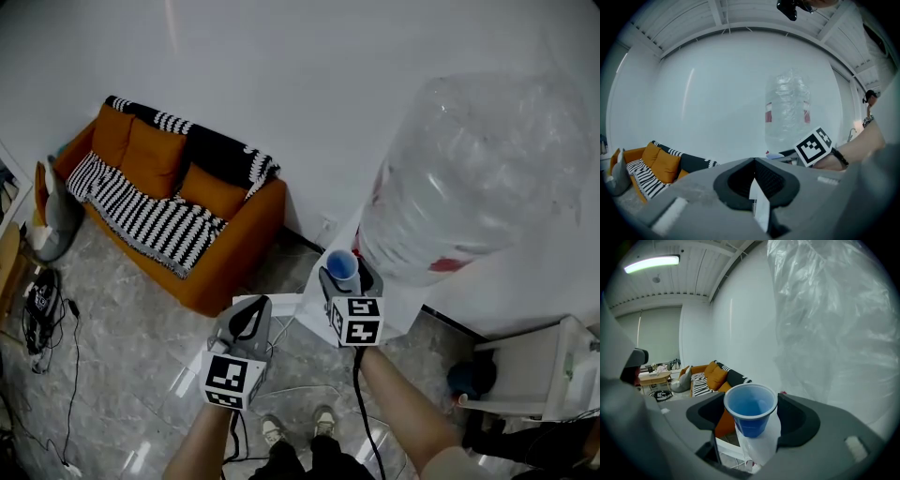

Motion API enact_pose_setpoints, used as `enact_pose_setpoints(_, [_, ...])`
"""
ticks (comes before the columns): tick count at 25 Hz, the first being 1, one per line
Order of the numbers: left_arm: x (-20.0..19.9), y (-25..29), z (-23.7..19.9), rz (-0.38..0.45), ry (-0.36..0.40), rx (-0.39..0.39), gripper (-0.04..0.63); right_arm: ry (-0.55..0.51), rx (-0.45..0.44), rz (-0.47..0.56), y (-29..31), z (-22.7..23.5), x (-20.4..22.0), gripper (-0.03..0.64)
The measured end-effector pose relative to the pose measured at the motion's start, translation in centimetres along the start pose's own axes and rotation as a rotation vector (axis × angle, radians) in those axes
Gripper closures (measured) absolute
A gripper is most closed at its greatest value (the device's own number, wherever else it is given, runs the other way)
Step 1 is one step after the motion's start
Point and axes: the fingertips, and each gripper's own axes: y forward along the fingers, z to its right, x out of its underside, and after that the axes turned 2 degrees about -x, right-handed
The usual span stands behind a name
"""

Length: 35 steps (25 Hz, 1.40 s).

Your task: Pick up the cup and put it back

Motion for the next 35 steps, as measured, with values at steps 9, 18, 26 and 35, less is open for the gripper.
enact_pose_setpoints(9, [0.7, -0.4, 0.3, -0.020, -0.024, -0.002, 0.594, 0.060, 0.053, 0.020, 0.8, 0.7, 0.3, 0.258])
enact_pose_setpoints(18, [1.5, -1.7, 1.3, -0.056, -0.031, 0.012, 0.594, 0.107, 0.002, 0.005, 0.6, 0.2, 0.6, 0.215])
enact_pose_setpoints(26, [0.2, -2.7, 1.4, -0.028, -0.015, -0.001, 0.592, 0.173, -0.037, 0.032, -2.3, -0.7, -1.0, 0.194])
enact_pose_setpoints(35, [-3.9, -5.4, 1.5, 0.026, 0.033, -0.011, 0.593, 0.100, -0.130, 0.134, -9.2, -3.2, -6.4, 0.289])
